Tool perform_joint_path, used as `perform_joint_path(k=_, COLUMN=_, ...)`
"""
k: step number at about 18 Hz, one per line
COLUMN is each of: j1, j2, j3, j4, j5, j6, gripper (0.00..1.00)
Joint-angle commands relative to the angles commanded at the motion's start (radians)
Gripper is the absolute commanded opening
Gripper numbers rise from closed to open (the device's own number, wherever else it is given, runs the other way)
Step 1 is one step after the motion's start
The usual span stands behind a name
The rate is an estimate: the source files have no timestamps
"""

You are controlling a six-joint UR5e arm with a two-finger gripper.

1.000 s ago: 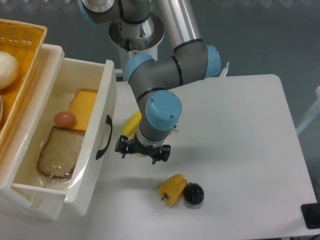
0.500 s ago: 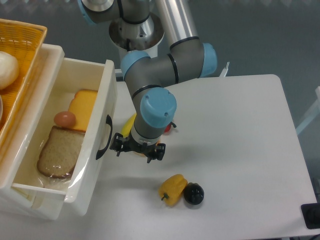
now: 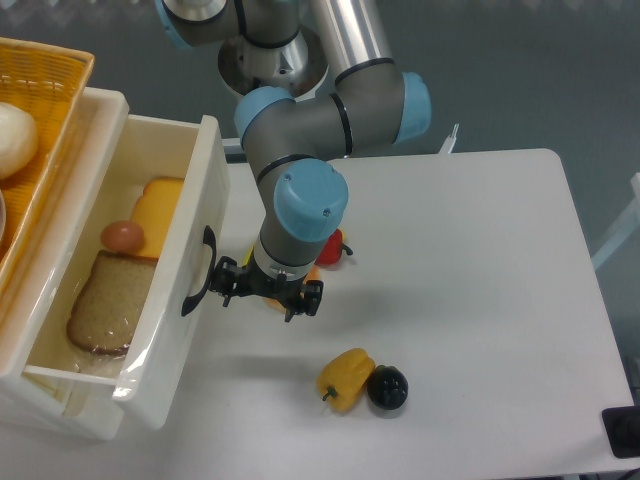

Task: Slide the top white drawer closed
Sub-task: 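Push the drawer front with the gripper into the cabinet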

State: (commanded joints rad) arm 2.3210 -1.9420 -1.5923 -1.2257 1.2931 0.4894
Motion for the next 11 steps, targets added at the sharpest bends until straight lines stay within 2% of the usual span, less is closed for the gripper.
perform_joint_path(k=11, j1=-0.038, j2=0.020, j3=-0.003, j4=-0.002, j5=-0.002, j6=0.000, gripper=1.00)
